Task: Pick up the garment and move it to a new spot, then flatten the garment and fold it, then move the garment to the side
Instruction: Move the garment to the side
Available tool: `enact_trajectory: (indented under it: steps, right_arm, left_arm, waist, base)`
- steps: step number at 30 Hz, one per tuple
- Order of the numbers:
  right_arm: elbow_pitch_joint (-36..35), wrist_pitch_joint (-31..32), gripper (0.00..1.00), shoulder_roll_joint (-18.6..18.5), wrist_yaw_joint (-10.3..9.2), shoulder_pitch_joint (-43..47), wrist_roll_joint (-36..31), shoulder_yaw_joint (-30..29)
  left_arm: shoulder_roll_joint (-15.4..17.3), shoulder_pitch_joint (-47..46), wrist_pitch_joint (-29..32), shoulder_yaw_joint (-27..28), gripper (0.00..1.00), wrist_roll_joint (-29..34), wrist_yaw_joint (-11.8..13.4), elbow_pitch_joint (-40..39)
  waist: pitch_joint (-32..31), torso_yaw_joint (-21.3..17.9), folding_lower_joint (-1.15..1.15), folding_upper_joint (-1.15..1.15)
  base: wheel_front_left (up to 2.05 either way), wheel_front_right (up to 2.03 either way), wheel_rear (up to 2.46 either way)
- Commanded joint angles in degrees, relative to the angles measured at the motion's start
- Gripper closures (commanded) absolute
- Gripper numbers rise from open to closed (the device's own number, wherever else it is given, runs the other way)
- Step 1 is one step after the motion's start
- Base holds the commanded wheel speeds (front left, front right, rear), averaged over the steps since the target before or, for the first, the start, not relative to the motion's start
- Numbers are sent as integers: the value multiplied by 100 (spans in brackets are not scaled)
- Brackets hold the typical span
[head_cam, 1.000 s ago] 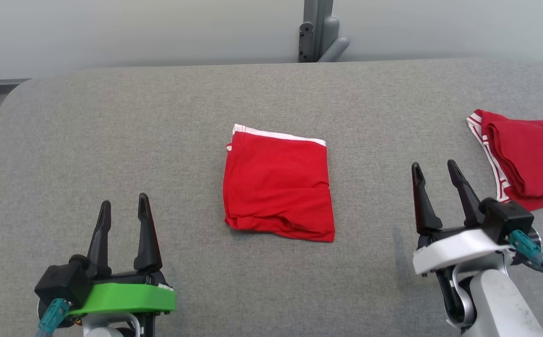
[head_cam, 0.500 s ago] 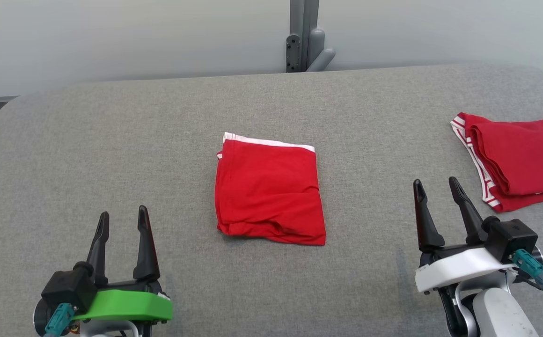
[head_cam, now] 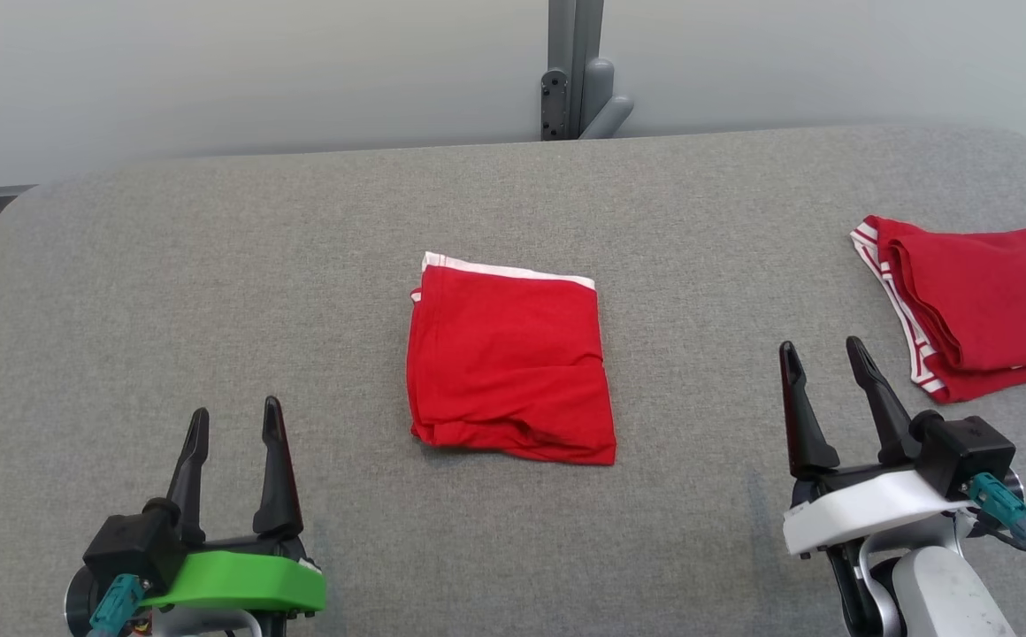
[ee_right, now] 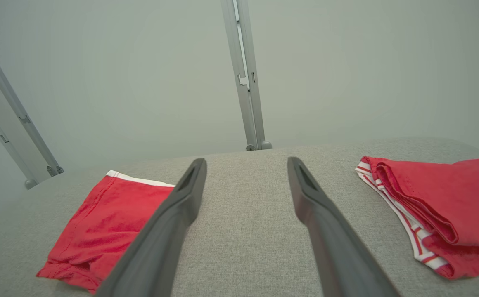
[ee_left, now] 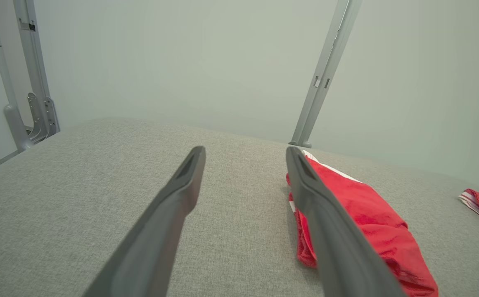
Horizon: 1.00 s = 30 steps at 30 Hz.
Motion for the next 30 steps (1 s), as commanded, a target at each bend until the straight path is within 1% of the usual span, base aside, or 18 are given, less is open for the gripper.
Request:
enact_trajectory:
  steps: [1, 8, 13, 19, 22, 25, 29, 30]
  right_arm:
    - [-9, -9, 0, -3, -1, 73, 16, 2]
    - [93, 101, 0, -3, -1, 91, 69, 72]
    - [327, 425, 0, -3, -1, -175, 60, 233]
    - [838, 1112, 0, -7, -1, -774, 343, 319]
    - [1213, 1610, 0, -18, -1, -1125, 619, 250]
    - [1562, 2104, 0, -158, -1, -1506, 952, 313]
    - [2016, 2668, 0, -441, 0, -1968, 1351, 500]
    - [2016, 2668, 0, -441, 0, -1968, 1351, 500]
  left_arm:
    - [14, 43, -14, 9, 0, 35, -23, 16]
    - [13, 80, -14, -31, 0, 32, -19, 33]
    - [13, 45, -14, -94, 0, -2, -1, 46]
    - [13, -46, -14, -190, 0, -44, 20, 44]
    - [12, -85, -14, -253, 0, -79, 41, 39]
    - [12, -122, -14, -319, 0, -108, 59, 33]
    - [11, -184, -14, -397, 0, -146, 59, 32]
    - [11, -184, -14, -397, 0, -146, 59, 32]
  waist:
    - [-9, 0, 0, 39]
    - [-46, 37, 0, 39]
    - [-15, 164, 0, 39]
    - [98, 454, 0, 39]
    - [175, 643, 0, 39]
    - [279, 848, 0, 39]
    - [440, 1115, 0, 39]
    - [440, 1115, 0, 39]
  base:
    - [0, 0, 0]
    - [0, 0, 0]
    - [0, 0, 0]
    - [0, 0, 0]
    - [0, 0, 0]
    - [0, 0, 0]
    - [0, 0, 0]
    - [0, 0, 0]
